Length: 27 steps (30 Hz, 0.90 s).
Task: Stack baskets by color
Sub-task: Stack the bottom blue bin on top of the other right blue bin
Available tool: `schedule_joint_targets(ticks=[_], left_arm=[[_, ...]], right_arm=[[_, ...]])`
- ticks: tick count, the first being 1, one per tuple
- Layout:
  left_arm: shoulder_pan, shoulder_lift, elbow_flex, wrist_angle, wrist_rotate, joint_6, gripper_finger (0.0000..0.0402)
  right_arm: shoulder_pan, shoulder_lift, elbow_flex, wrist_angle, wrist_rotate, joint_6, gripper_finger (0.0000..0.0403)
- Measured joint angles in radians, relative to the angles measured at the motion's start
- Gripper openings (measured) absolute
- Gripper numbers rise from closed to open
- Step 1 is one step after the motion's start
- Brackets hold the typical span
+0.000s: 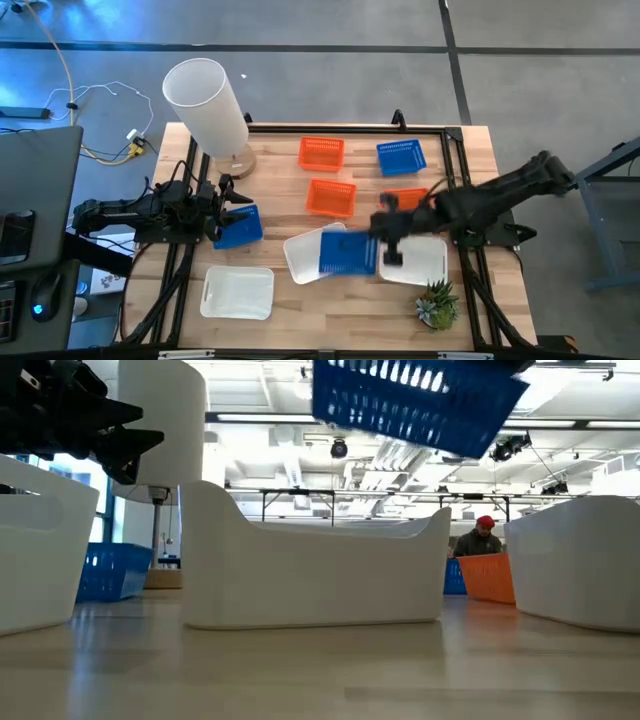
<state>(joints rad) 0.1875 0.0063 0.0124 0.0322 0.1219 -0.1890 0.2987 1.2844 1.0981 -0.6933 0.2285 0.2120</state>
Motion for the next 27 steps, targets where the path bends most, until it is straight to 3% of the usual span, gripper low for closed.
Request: schedule_joint_targets(ticks=[11,27], left_arm=[[0.000,0.000,0.000,0.000,0.001,-0.001,0.0195],[0.000,0.000,0.000,0.001,0.001,-0.002,0.0195]], right_arm=[[-0.400,-0.153,0.000,-0.134,0.007,-0.334,0.0000],[-0.882,-0.160,0.000,-0.154,-0.084,-0.809,0.0000]])
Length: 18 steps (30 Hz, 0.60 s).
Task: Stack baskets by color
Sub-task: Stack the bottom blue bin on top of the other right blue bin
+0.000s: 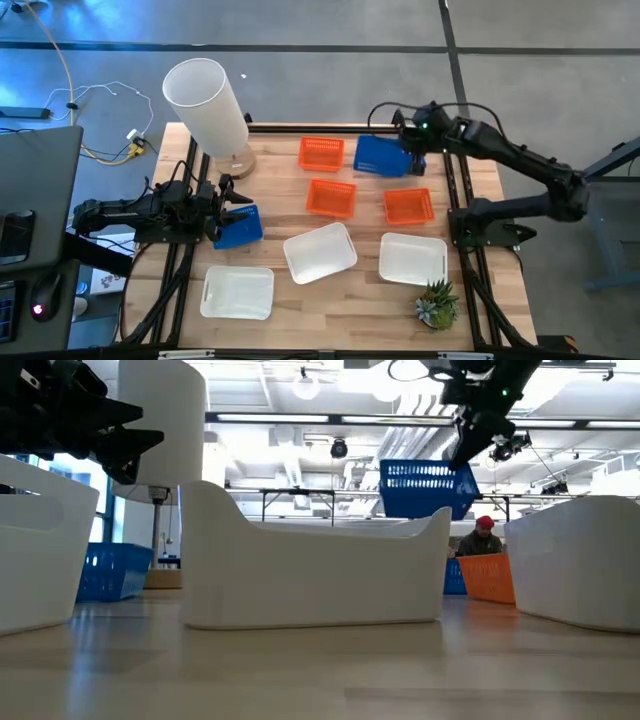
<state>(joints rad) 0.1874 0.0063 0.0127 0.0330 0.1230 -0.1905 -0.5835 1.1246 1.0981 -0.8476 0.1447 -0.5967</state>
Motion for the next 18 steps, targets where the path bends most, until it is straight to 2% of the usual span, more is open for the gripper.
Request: schedule_joint_targets(ticks=[8,14,18], left_arm=[[0.000,0.000,0.000,0.000,-0.005,0.001,0.0195],[0.000,0.000,0.000,0.001,-0.012,0.001,0.0195],[0.000,0.000,0.000,0.001,-0.059,0.000,0.0195]], right_arm=[[-0.157,0.040,0.000,0.024,-0.023,-0.305,0.0000],[-0.260,0.108,0.000,0.028,-0.050,-0.417,0.0000],[-0.312,0.139,0.016,-0.016,-0.062,-0.430,0.0000]])
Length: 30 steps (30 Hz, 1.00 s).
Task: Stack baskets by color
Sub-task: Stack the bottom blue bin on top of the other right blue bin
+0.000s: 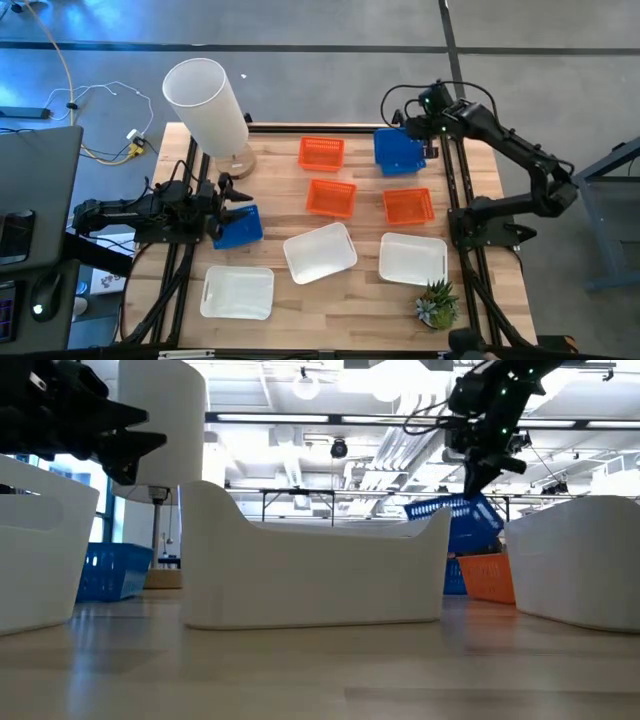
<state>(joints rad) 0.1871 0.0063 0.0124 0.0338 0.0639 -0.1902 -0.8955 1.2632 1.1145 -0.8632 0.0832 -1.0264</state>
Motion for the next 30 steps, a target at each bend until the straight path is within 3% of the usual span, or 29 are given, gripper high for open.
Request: schedule_joint_targets(ticks=[13,23,30], left_arm=[[0.000,0.000,0.000,0.000,-0.054,0.000,0.0195],[0.000,0.000,0.000,0.000,-0.054,0.002,0.0195],[0.000,0.000,0.000,-0.009,-0.053,0.002,0.0195]], right_arm=[[-0.103,0.075,0.187,-0.090,-0.182,0.145,0.0000],[-0.032,0.226,0.338,-0.122,-0.201,0.284,0.0000],[-0.007,0.288,0.458,-0.124,-0.253,0.231,0.0000]])
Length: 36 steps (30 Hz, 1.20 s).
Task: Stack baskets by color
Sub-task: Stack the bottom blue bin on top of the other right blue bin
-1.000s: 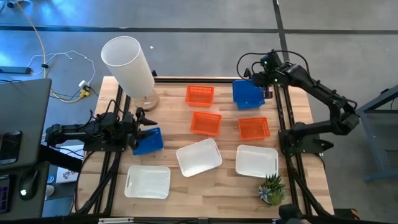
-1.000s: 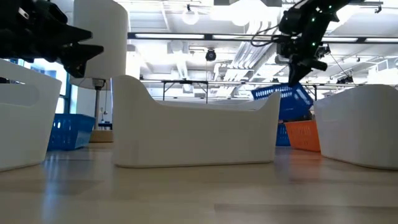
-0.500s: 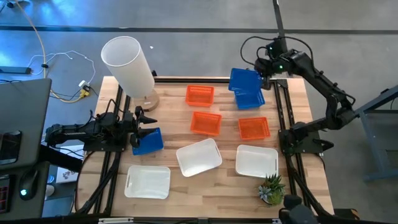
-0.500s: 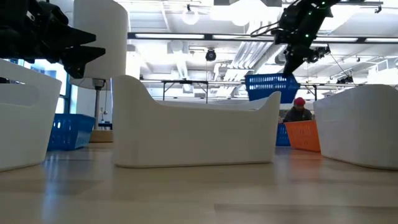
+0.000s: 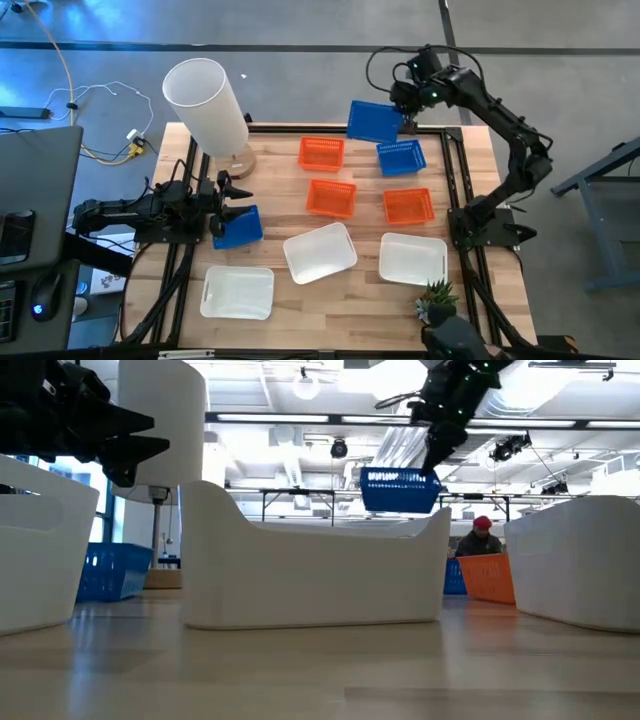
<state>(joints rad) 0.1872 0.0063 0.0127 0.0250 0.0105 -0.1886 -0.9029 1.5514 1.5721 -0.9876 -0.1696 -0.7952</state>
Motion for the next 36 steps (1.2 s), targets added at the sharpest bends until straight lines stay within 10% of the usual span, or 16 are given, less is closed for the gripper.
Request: schedule_joint_targets(ticks=[8,36], left_arm=[[0.000,0.000,0.000,-0.002,0.000,0.000,0.0195],[0.000,0.000,0.000,-0.003,0.000,0.000,0.0195]], right_arm=[[-0.042,0.090,0.119,-0.156,0.063,-0.283,0.0000],[-0.142,0.234,0.141,-0.434,0.023,-0.360,0.0000]])
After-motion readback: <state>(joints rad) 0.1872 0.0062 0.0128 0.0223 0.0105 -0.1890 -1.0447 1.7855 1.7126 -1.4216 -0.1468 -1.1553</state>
